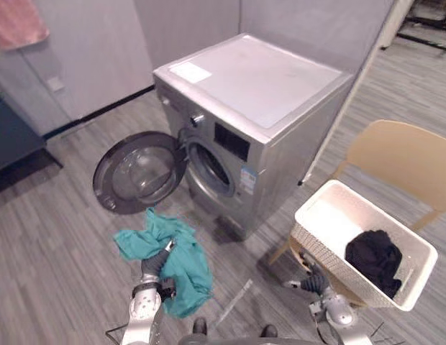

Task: Pick up the laundry basket with both hands and put the clothes into the washing machine.

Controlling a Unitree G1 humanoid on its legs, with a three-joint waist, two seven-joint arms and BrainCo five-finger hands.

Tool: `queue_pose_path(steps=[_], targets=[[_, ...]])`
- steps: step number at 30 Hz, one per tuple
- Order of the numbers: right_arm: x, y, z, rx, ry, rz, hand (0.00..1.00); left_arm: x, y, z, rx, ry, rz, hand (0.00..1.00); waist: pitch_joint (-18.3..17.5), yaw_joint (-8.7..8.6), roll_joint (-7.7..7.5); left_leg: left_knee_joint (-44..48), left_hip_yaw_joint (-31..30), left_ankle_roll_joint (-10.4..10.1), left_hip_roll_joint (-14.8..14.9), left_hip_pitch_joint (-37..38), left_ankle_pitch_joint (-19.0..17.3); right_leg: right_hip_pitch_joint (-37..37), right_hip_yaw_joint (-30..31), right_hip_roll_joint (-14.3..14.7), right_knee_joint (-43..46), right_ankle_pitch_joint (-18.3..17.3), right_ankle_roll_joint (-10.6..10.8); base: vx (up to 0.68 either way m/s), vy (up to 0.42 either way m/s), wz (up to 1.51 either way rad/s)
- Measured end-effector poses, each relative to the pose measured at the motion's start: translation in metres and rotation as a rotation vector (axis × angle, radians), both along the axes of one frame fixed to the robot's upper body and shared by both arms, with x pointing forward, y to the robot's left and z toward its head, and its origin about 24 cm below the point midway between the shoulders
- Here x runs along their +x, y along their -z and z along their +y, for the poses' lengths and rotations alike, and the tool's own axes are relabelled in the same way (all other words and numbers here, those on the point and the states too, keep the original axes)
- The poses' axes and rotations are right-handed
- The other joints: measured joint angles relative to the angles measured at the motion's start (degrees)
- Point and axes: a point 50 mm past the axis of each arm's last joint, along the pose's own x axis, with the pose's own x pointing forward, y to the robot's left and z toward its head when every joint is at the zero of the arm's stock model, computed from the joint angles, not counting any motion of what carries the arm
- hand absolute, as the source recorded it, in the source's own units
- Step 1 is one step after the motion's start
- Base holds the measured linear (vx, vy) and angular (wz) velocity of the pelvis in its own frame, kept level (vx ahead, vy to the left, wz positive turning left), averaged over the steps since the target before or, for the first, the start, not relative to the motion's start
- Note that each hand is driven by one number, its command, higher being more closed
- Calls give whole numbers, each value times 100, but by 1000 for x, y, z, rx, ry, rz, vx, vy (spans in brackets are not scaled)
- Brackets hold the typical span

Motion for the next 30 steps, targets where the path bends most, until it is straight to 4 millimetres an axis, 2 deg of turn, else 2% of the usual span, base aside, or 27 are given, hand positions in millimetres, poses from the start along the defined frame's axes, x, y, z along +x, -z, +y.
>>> queue_pose_path(steps=[3, 4, 5, 6, 10, 11, 13, 14, 15, 16, 17, 19, 20, 21, 22, 23, 24, 25, 26, 27, 28, 29, 30], targets=[[1, 7, -1, -7, 60, 42, 0, -6, 9, 0, -21, -14, 48, 100, 272, 45, -35, 162, 837, 329, -159, -303, 283, -73, -607, -338, 419, -245, 75, -1, 92, 101], [2, 8, -1, -5, 71, 41, 0, -10, 12, -1, -25, -18, 66, 100, 292, 35, -18, 188, 1348, 389, -187, -359, 258, -85, -801, -441, 571, -329, 92, -28, 141, 78], [2, 8, 0, -5, 76, 42, 0, -14, 14, -1, -30, -21, 80, 100, 306, 33, 9, 320, 1908, 653, -157, -421, 75, -75, -967, -522, 750, -442, 144, 2, 175, 92], [3, 9, 4, 6, 84, 42, 0, -16, 16, -1, -30, -24, 93, 100, 324, 39, -20, 474, 2093, 666, -191, -508, 62, -55, -1108, -663, 963, -537, 258, 16, 121, 74], [3, 12, 15, 34, 99, 49, 0, -24, 26, -1, -36, -11, 146, 100, 342, 31, -61, 314, 1864, 676, -452, -540, 33, -33, -1385, -894, 1137, -642, 453, 39, 69, 51], [1, 14, 16, 42, 107, 56, 0, -28, 28, -1, -39, -8, 159, 100, 366, 26, -85, 349, 1847, 715, -522, -526, -160, -33, -1434, -1048, 1355, -779, 579, 49, 46, 30], [-5, 17, 21, 65, 121, 79, 0, -34, 31, 0, -42, -2, 178, 100, 471, 22, -266, 741, 1967, 751, -702, -480, -562, -118, -1346, -1754, 2543, -1259, 642, 125, 89, 33], [-8, 19, 21, 66, 122, 89, 0, -38, 33, -1, -45, 3, 196, 100, 513, 12, -332, 1014, 1944, 813, -819, -464, -799, -349, -776, -2161, 3414, -1365, 338, 197, 131, 25], [-8, 18, 21, 65, 120, 90, 0, -39, 34, -1, -44, 5, 203, 100, 526, -3, -332, 1090, 1911, 864, -837, -442, -870, -544, -401, -2276, 3827, -1293, 147, 204, 132, 23], [-8, 19, 23, 69, 113, 92, 0, -41, 34, 1, -36, 10, 209, 100, 563, -114, -318, 1170, 1791, 955, -828, -347, -958, -1022, 486, -2312, 4626, -1158, -139, 255, 84, 38], [-9, 19, 27, 89, 120, 91, 0, -38, 31, 2, -16, 29, 201, 100, 631, -216, -297, 1172, 1610, 981, -747, -203, -1011, -1295, 1184, -1940, 4901, -1452, 98, 264, 53, 49], [-10, 19, 27, 94, 125, 89, 0, -33, 26, 1, -2, 54, 174, 100, 698, -301, -234, 1069, 1413, 933, -649, 28, -1083, -1593, 1511, -1391, 4688, -1713, 123, 277, 7, 48], [-13, 19, 24, 102, 144, 88, 0, -25, 23, -1, 1, 69, 152, 100, 753, -337, -294, 1044, 1325, 926, -638, 217, -1168, -1776, 1496, -1147, 4260, -1705, 120, 293, -19, 36], [-14, 19, 23, 106, 148, 87, 0, -23, 21, -2, 4, 73, 145, 100, 771, -342, -289, 1046, 1309, 907, -627, 261, -1204, -1854, 1462, -1078, 4031, -1676, 120, 306, -35, 37], [-12, 18, 24, 112, 152, 81, 0, -15, 19, -5, 4, 88, 126, 100, 775, -385, -298, 1053, 1266, 804, -578, 345, -1257, -2054, 1359, -900, 3336, -1522, 149, 331, -57, 29], [-10, 16, 26, 117, 144, 67, 0, -10, 16, -10, 8, 110, 110, 100, 774, -416, -306, 1036, 1230, 668, -545, 484, -1327, -2171, 1295, -716, 2431, -1074, 151, 371, -70, 27], [-9, 15, 27, 120, 143, 62, 0, -8, 15, -12, 10, 122, 105, 100, 779, -433, -318, 1020, 1203, 612, -548, 558, -1357, -2208, 1295, -652, 2154, -900, 151, 490, -112, 30], [-12, 16, 27, 124, 145, 65, 0, -6, 15, -17, 9, 149, 101, 100, 780, -469, -322, 994, 1117, 451, -543, 730, -1463, -2277, 1406, -603, 1871, -532, 59, 474, -151, 56], [-10, 13, 27, 126, 145, 48, 0, -3, 14, -24, 9, 181, 94, 100, 744, -514, -322, 1022, 1008, 262, -463, 873, -1610, -2235, 1432, -582, 1982, -199, -157, 484, -180, 66], [-13, 13, 27, 127, 146, 49, 0, -3, 13, -25, 11, 190, 90, 100, 707, -542, -330, 1104, 959, 199, -424, 877, -1674, -2233, 1401, -548, 2060, -94, -260, 511, -218, 66], [-8, 11, 29, 130, 133, 36, 0, -1, 11, -32, 3, 213, 78, 100, 748, -569, -248, 1661, 974, -27, -232, 709, -1810, -2214, 1369, -486, 2239, -91, -358, 496, -253, 29], [-4, 9, 31, 138, 121, 25, 0, 1, 10, -37, 3, 238, 72, 100, 791, -519, -170, 2810, 1063, -83, 87, 230, -1799, -2011, 1330, -276, 2116, -233, -422, 488, -267, 8], [-3, 9, 31, 141, 117, 21, 0, 0, 11, -38, 0, 245, 75, 100, 822, -480, -114, 3400, 1136, -177, 265, 41, -1735, -1874, 1328, -149, 2011, -216, -507, 488, -279, -37]])
